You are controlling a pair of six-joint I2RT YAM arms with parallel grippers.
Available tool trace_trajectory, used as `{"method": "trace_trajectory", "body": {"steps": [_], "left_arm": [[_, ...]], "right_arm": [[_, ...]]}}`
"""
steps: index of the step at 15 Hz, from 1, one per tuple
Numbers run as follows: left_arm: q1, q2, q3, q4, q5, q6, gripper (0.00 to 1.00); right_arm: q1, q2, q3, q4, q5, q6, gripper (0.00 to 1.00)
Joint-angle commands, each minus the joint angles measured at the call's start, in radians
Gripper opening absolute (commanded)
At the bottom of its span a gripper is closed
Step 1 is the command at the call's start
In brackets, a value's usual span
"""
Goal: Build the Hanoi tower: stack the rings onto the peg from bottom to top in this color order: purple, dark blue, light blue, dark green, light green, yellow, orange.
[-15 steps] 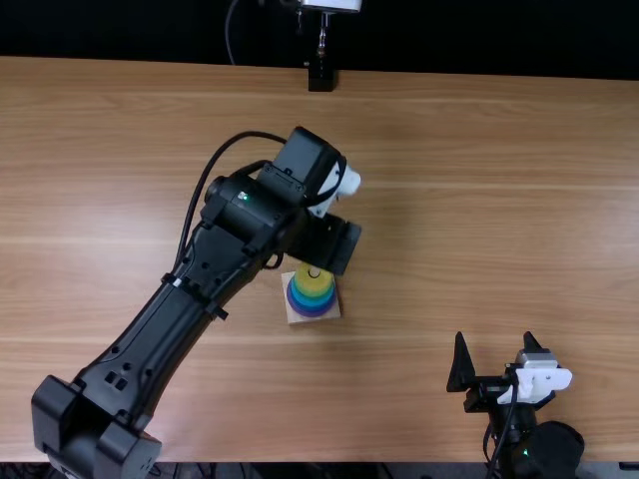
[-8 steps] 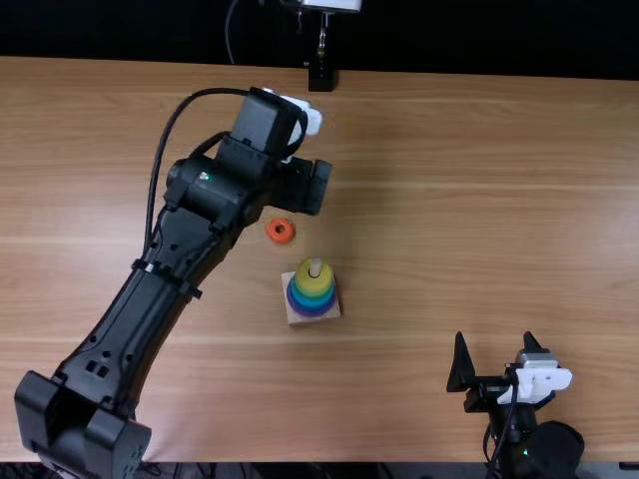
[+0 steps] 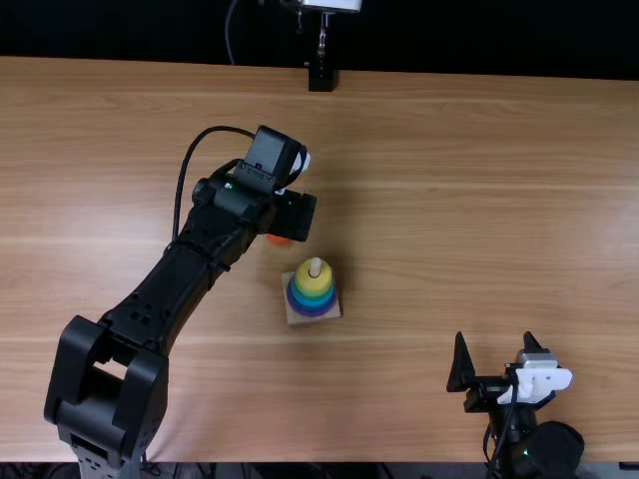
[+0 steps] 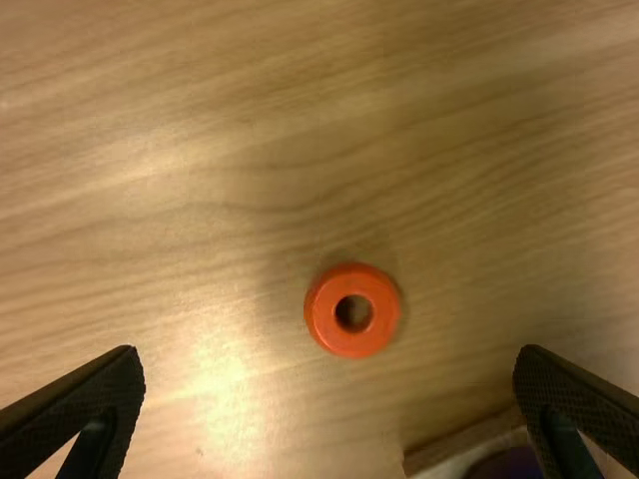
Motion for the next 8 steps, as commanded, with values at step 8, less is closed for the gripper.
{"method": "trace_trajectory", "body": {"steps": [8], "left_arm": [[0.014,0.137,0.031,-0.014,-0.006,0.008,1.0]], "right_arm": [[-0.008,-0.013,-0.059,-0.074,0.004,0.002,1.0]]}}
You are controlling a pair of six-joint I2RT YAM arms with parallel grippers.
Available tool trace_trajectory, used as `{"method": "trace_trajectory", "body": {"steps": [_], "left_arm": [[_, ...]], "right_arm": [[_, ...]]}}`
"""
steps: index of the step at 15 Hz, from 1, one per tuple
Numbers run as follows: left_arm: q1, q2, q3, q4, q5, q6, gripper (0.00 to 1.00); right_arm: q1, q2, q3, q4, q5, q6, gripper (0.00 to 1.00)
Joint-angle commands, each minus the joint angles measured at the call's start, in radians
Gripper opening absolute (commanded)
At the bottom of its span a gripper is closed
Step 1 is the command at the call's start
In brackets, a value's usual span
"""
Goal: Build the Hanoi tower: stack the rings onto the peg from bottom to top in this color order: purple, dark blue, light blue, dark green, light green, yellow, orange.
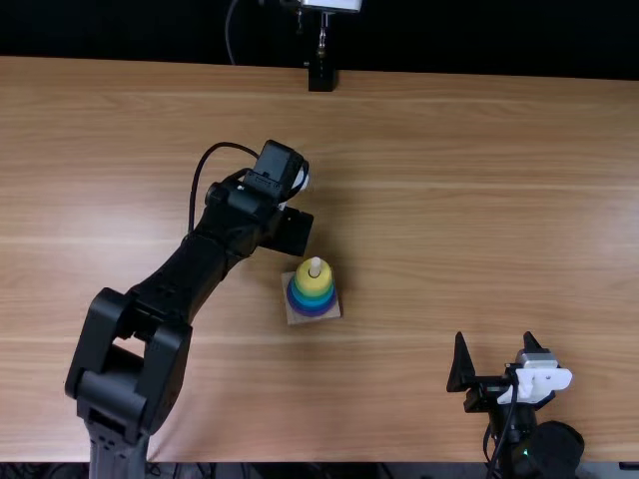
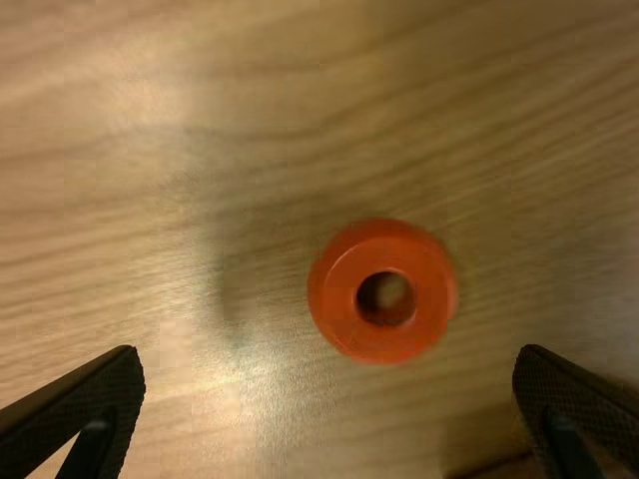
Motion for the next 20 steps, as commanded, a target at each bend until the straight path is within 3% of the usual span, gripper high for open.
{"method": "trace_trajectory", "body": {"steps": [1,17,20], "left_arm": [[0.013,0.024,0.056,-0.001,-0.006,0.008,1.0],[0.013,0.114,0.076,0.013,-0.008,0.01,1.0],[0.013,0.116,0.073,0.013,-0.01,0.01,0.3]], "right_arm": [[-0.008,-0.013,-0.059,-0.074,0.004,0.002,1.0],[-0.008,-0.013,-0.059,-0.074,0.004,0.002,1.0],[-0.008,-0.013,-0.059,-0.074,0.004,0.002,1.0]]}}
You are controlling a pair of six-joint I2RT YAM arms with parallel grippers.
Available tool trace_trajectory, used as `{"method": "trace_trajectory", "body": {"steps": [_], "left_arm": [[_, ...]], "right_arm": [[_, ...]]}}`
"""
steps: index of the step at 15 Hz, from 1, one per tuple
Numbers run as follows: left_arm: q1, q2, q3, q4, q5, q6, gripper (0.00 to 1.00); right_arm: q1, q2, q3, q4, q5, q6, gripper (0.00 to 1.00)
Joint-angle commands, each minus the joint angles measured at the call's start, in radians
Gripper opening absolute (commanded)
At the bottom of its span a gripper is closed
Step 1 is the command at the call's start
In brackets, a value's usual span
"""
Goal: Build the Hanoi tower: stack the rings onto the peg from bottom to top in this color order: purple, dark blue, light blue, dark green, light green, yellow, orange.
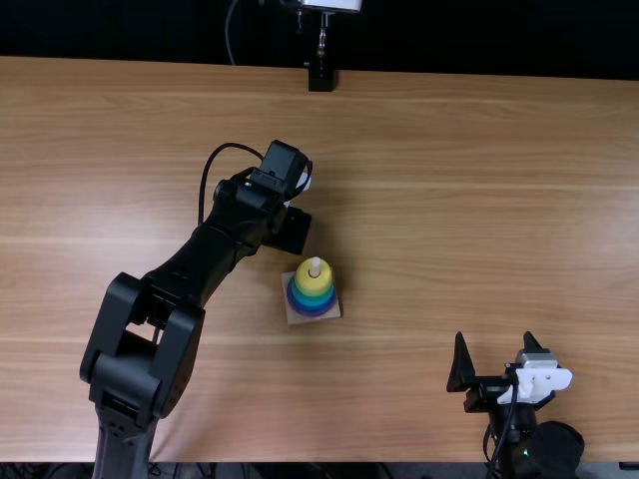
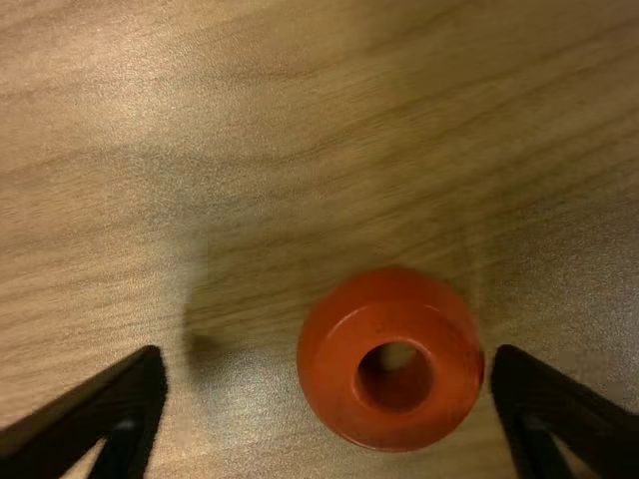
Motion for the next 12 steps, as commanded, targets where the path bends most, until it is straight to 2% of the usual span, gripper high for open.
{"method": "trace_trajectory", "body": {"steps": [1,3,8,12], "left_arm": [[0.013,0.037,0.026,0.001,-0.01,0.007,0.18],[0.013,0.034,0.023,-0.002,-0.019,0.007,0.0],[0.016,0.016,0.023,-0.013,-0.019,0.008,0.0],[0.021,-0.112,0.023,-0.061,-0.017,0.005,0.0]], "right_arm": [[-0.006,-0.013,-0.061,-0.075,0.004,0.002,1.0],[-0.008,-0.013,-0.059,-0.075,0.004,0.002,1.0],[-0.008,-0.013,-0.061,-0.075,0.004,0.002,1.0],[-0.008,-0.013,-0.059,-0.075,0.004,0.002,1.0]]}}
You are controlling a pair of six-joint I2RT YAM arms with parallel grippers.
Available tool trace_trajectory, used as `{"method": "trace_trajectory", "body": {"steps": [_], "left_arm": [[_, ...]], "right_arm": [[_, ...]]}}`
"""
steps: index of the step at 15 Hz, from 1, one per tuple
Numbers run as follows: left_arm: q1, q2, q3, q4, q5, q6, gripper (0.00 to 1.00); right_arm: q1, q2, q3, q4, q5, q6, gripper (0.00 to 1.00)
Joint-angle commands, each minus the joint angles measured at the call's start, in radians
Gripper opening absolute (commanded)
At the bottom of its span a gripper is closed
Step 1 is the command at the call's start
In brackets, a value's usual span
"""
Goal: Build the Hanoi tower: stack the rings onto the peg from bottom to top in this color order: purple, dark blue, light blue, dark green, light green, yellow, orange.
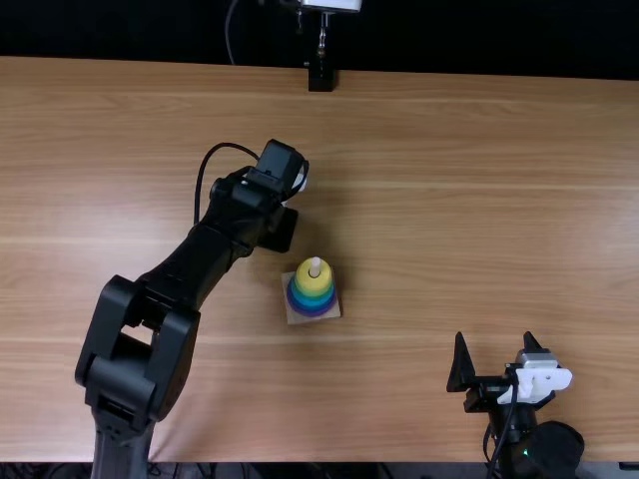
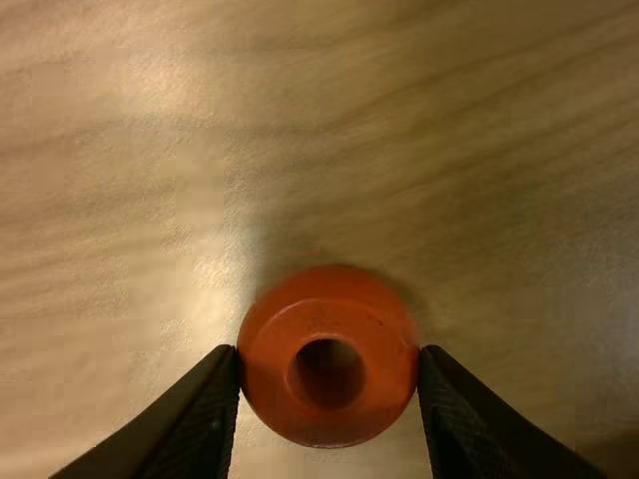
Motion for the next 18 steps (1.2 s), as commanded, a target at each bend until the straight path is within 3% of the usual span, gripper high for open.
{"method": "trace_trajectory", "body": {"steps": [1,6,14,18], "left_arm": [[0.014,-0.107,0.024,-0.033,-0.009,0.003,0.0],[0.003,-0.243,0.032,-0.165,0.008,0.001,0.0],[-0.086,-0.348,0.207,-0.419,0.011,-0.011,0.0],[-0.137,-0.355,0.25,-0.458,0.011,-0.069,0.0]], "right_arm": [[-0.008,-0.013,-0.061,-0.074,0.004,0.002,1.0],[-0.008,-0.013,-0.059,-0.074,0.004,0.002,1.0],[-0.008,-0.013,-0.061,-0.074,0.004,0.002,1.0],[-0.008,-0.013,-0.059,-0.074,0.004,0.002,1.0]]}}
